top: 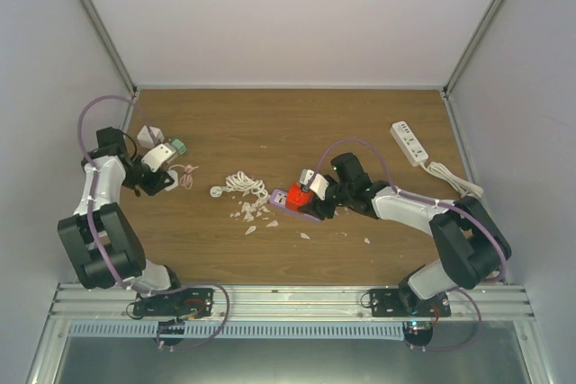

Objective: Pull the plug off the socket

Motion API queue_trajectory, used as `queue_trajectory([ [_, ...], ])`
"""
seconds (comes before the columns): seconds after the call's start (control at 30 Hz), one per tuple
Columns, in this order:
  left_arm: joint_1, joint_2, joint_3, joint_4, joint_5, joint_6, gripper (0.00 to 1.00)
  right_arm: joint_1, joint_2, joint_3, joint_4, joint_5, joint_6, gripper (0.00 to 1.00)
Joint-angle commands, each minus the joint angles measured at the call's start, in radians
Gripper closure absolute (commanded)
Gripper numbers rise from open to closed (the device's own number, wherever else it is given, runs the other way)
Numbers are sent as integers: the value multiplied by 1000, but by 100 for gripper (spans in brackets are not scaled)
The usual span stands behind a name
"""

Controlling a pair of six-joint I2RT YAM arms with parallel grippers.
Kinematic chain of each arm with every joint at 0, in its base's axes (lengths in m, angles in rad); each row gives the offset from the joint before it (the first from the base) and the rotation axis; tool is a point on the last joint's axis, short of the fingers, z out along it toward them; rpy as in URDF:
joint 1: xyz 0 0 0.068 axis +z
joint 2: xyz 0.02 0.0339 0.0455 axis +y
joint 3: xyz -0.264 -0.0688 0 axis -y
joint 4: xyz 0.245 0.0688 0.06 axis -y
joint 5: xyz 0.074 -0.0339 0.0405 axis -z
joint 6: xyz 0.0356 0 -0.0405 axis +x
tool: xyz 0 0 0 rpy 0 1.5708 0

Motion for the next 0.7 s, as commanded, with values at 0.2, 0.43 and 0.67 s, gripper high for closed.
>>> queue_trajectory([
  [0.2,137,161,15,-92,-96,73,89,-18,5,-17,-27,61,15,68],
  [0.43,175,275,62,-167,-81,98,88,-18,9,-11,-34,58,10,67],
  [0.67,185,345,107,-195,-71,93,83,-17,8,-8,-45,61,1,68],
])
